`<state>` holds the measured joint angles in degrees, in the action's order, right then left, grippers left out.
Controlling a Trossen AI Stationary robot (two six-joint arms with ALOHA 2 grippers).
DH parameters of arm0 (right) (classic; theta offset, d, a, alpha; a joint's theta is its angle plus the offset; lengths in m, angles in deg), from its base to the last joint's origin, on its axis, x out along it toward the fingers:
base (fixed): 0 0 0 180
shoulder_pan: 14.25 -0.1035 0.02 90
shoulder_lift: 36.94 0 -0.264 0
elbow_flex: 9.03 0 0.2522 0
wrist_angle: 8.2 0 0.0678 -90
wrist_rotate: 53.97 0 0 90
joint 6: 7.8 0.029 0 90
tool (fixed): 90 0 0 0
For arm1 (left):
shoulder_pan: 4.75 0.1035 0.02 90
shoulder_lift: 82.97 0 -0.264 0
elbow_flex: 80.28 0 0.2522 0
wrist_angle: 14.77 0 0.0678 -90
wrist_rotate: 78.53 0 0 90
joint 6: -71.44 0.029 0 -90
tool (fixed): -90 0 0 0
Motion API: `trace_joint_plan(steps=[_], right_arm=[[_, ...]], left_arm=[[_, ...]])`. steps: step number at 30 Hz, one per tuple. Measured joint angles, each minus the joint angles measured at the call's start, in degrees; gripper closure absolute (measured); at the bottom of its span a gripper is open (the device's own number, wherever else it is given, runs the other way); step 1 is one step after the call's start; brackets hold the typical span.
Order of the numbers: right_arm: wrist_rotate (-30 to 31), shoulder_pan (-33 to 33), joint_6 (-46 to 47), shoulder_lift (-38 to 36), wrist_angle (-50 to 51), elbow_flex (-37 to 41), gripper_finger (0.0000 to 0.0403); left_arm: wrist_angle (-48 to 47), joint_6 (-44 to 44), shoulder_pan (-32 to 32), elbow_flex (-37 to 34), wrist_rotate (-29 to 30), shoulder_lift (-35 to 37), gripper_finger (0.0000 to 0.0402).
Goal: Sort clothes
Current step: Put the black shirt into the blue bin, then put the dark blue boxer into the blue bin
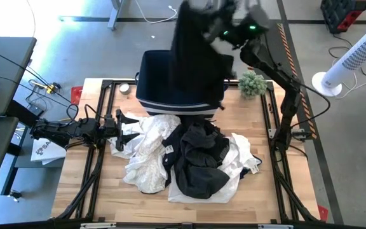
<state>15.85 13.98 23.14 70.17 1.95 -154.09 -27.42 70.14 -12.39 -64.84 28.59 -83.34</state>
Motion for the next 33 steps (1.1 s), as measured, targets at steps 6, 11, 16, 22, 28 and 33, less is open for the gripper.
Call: trace_joint_plan(steps=[6, 11, 16, 22, 28, 33], right_arm=[[5.2, -0.9, -14.4, -0.3, 24.6, 5.0, 0.0392], [10.1, -0.9, -16.0, -0.1, 32.5, 12.4, 0.0389], [14.9, -0.9, -14.8, -0.1, 40.5, 15.6, 0.0337], [26.1, 0.4, -4.9, -0.2, 49.8, 11.4, 0.0266], [19.2, 0.5, -10.8, -0.2, 55.8, 2.5, 0.0255], [15.1, -4.1, -23.1, -2.1, 68.4, -3.7, 0.0254]], left_arm=[[0.0, 0.0, 0.0, 0.0, 0.0, 0.0, 0.0106], [0.0, 0.0, 0.0, 0.0, 0.0, 0.0, 0.0106], [0.0, 0.0, 0.0, 0.0, 0.0, 0.0, 0.0106], [0.0, 0.0, 0.0, 0.0, 0.0, 0.0, 0.0106], [0.0, 0.0, 0.0, 0.0, 0.0, 0.0, 0.0106], [0.0, 0.0, 0.0, 0.0, 0.0, 0.0, 0.0106]])
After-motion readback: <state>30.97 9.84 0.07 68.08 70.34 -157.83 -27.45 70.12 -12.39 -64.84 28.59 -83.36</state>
